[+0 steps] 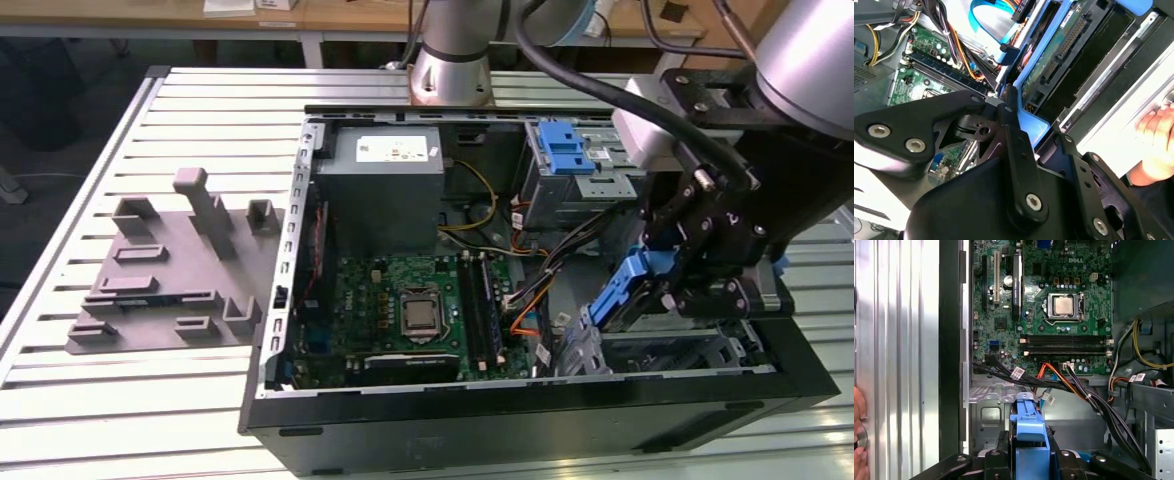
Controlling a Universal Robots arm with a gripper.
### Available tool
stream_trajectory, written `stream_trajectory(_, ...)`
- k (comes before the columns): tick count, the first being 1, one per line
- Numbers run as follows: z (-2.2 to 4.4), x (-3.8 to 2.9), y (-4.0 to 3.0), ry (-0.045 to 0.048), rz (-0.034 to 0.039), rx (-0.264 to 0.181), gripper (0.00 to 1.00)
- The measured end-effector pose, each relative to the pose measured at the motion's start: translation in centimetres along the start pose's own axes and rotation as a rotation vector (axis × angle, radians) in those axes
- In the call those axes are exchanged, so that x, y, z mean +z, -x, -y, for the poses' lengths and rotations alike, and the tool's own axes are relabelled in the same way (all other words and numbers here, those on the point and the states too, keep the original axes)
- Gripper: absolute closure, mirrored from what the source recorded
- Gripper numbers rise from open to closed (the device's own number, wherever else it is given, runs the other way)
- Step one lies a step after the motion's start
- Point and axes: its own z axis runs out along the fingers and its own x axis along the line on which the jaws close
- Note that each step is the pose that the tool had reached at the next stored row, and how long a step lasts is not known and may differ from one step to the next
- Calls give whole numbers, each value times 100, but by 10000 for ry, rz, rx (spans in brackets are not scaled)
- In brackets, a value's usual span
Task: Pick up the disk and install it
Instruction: 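Insert the disk into the insertion slot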
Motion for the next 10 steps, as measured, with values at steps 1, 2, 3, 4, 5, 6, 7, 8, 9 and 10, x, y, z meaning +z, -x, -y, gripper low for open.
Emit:
stream_trajectory(1,1,10,0,0,0,0,64)
stream_trajectory(2,1,20,-1,0,-1,0,64)
stream_trajectory(3,2,31,-1,0,0,0,64)
stream_trajectory(4,2,41,-1,0,0,0,64)
stream_trajectory(5,2,47,-1,0,-1,0,64)
stream_trajectory(6,3,48,-1,0,-2,0,64)
stream_trajectory(7,3,48,-2,0,-3,0,64)
stream_trajectory(8,3,49,-2,0,-4,0,64)
stream_trajectory(9,3,51,-2,0,-1,0,64)
stream_trajectory(10,3,54,-2,0,-1,-1,64)
